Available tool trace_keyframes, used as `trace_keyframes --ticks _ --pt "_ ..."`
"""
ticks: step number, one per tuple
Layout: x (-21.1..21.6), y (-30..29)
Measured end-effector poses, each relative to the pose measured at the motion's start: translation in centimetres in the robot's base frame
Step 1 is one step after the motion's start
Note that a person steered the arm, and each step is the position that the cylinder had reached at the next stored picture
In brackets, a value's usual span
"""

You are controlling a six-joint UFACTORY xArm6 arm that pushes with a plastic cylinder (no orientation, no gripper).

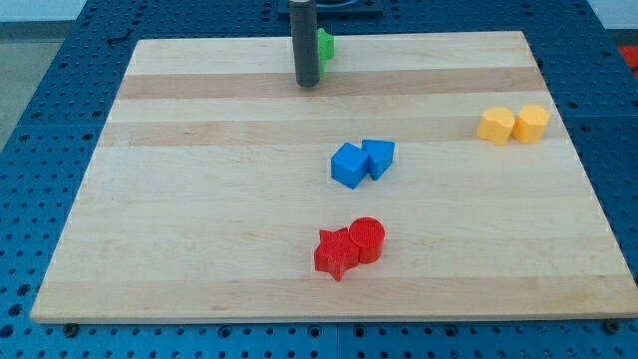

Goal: Push the red star towards center left

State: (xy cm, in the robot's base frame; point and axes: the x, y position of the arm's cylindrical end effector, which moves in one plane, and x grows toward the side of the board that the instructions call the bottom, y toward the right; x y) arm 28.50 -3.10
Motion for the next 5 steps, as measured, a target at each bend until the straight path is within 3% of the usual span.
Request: trace_keyframes --ticks 2,4,5 --pt "1.2 0.7" --pt "8.8 -5.6" --pt "15.3 -6.4"
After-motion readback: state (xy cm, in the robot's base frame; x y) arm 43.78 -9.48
